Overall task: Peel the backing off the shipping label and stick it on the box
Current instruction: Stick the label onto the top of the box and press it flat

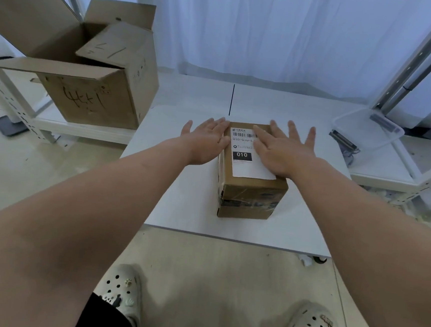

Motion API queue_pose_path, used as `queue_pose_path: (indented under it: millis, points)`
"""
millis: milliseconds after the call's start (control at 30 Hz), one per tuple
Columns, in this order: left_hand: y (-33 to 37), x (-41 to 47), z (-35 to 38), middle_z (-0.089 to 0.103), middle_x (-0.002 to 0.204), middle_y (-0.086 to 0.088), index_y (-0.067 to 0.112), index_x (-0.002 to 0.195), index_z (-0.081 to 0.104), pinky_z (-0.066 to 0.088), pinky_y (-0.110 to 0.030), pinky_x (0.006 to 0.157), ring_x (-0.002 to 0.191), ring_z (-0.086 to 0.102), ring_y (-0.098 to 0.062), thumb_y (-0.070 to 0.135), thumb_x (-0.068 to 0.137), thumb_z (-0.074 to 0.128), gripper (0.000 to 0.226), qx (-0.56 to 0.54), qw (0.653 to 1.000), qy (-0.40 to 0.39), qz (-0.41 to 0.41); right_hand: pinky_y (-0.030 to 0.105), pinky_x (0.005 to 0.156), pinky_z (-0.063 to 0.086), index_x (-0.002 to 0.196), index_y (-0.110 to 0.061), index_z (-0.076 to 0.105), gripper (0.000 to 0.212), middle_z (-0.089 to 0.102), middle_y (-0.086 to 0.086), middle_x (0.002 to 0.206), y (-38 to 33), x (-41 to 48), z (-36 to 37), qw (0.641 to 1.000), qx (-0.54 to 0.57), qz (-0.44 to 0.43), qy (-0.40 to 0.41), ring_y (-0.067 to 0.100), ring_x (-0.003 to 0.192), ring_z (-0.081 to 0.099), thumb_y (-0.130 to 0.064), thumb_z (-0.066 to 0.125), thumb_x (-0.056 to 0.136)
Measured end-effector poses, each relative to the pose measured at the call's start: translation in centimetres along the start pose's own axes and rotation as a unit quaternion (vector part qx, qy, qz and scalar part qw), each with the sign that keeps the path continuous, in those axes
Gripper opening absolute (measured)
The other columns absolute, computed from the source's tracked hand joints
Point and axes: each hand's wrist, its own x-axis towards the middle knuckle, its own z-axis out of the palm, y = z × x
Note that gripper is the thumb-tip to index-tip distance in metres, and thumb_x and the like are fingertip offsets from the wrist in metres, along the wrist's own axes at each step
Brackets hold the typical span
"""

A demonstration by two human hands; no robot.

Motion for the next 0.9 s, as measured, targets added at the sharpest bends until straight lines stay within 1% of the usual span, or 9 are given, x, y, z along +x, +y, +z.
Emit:
queue_pose_path:
  millis: [100, 167, 267, 433, 533, 600, 667, 767, 900]
  points:
    - [0.5, -0.3, 0.0, -0.019, 0.158, 0.005, 0.029, 0.151, 0.003, -0.009, -0.052, 0.117, 0.147, -0.013, -0.017, 0.039, 0.100, 0.013, 0.052, 0.065, 0.997, 0.043, 0.020, 0.061, 0.109, -0.018, 0.148, -0.042, 0.001, 0.054, -0.006, -0.003, 0.160, 0.3, -0.5, 0.5, 1.000, 0.000, 0.025, 0.010, 0.028, 0.146, -0.014, -0.054, 0.006, 0.096]
    - [1.2, -0.5, 0.1, -0.022, 0.158, 0.004, 0.036, 0.150, 0.008, -0.011, -0.054, 0.116, 0.146, -0.017, -0.020, 0.037, 0.100, 0.016, 0.050, 0.119, 0.989, 0.069, 0.045, 0.061, 0.111, -0.017, 0.150, -0.035, 0.001, 0.054, -0.006, 0.001, 0.160, -0.5, -0.7, 0.7, 0.999, -0.015, 0.029, 0.026, 0.028, 0.146, -0.014, -0.049, 0.006, 0.097]
    - [2.0, -0.6, 0.1, -0.012, 0.160, 0.001, 0.034, 0.149, 0.015, -0.011, -0.056, 0.115, 0.147, -0.014, -0.023, 0.035, 0.100, 0.018, 0.049, 0.157, 0.983, 0.079, 0.050, 0.060, 0.112, -0.015, 0.151, -0.025, 0.005, 0.055, -0.002, 0.005, 0.161, -1.3, -0.7, 0.7, 0.997, -0.046, 0.023, 0.054, 0.027, 0.147, -0.011, -0.042, 0.006, 0.098]
    - [2.3, -1.2, 0.5, 0.011, 0.160, -0.003, 0.017, 0.150, 0.019, -0.007, -0.055, 0.115, 0.148, 0.000, -0.022, 0.037, 0.099, 0.017, 0.054, 0.182, 0.979, 0.092, 0.014, 0.060, 0.112, -0.012, 0.151, -0.020, 0.011, 0.058, 0.010, 0.008, 0.160, -1.2, -0.7, 0.9, 0.995, -0.067, 0.039, 0.065, 0.028, 0.148, -0.001, -0.043, 0.008, 0.098]
    - [2.3, -1.3, 0.1, 0.010, 0.160, -0.002, 0.015, 0.150, 0.017, -0.006, -0.054, 0.116, 0.148, 0.000, -0.022, 0.037, 0.099, 0.017, 0.055, 0.163, 0.982, 0.093, 0.000, 0.060, 0.113, -0.010, 0.151, -0.017, 0.011, 0.057, 0.011, 0.009, 0.159, -1.6, -0.6, 0.9, 0.995, -0.063, 0.036, 0.074, 0.029, 0.148, 0.003, -0.041, 0.009, 0.099]
    - [2.4, -1.1, 0.0, 0.004, 0.161, 0.002, 0.018, 0.151, 0.013, -0.007, -0.052, 0.116, 0.148, -0.003, -0.020, 0.037, 0.099, 0.018, 0.055, 0.160, 0.983, 0.088, 0.026, 0.059, 0.112, -0.013, 0.151, -0.025, 0.009, 0.055, 0.003, 0.004, 0.161, -1.7, -0.4, 0.8, 0.995, -0.047, -0.011, 0.085, 0.028, 0.148, -0.003, -0.042, 0.009, 0.099]
    - [2.2, -0.8, 0.1, 0.000, 0.161, 0.008, 0.024, 0.151, 0.006, -0.009, -0.052, 0.116, 0.148, -0.003, -0.017, 0.040, 0.100, 0.013, 0.055, 0.136, 0.988, 0.050, 0.046, 0.059, 0.110, -0.017, 0.149, -0.036, 0.003, 0.053, -0.004, -0.004, 0.161, -1.2, -0.4, 0.7, 0.997, -0.013, -0.047, 0.061, 0.025, 0.147, -0.009, -0.048, 0.006, 0.098]
    - [1.5, -0.5, 0.2, -0.006, 0.160, 0.012, 0.028, 0.151, -0.002, -0.013, -0.053, 0.115, 0.148, -0.004, -0.015, 0.052, 0.098, 0.010, 0.059, 0.111, 0.993, 0.005, 0.034, 0.060, 0.109, -0.019, 0.149, -0.038, -0.004, 0.056, -0.005, -0.008, 0.160, 0.7, -0.5, 0.9, 1.000, 0.017, -0.010, 0.017, 0.026, 0.147, -0.011, -0.054, 0.003, 0.095]
    - [1.3, -0.5, 0.2, -0.008, 0.160, 0.012, 0.029, 0.150, -0.005, -0.016, -0.054, 0.114, 0.147, -0.012, -0.016, 0.059, 0.095, 0.009, 0.065, 0.134, 0.991, 0.002, 0.027, 0.062, 0.109, -0.019, 0.148, -0.039, -0.008, 0.056, -0.011, -0.006, 0.160, 2.0, -1.1, 0.9, 1.000, -0.013, 0.017, 0.013, 0.028, 0.146, -0.015, -0.055, 0.001, 0.095]
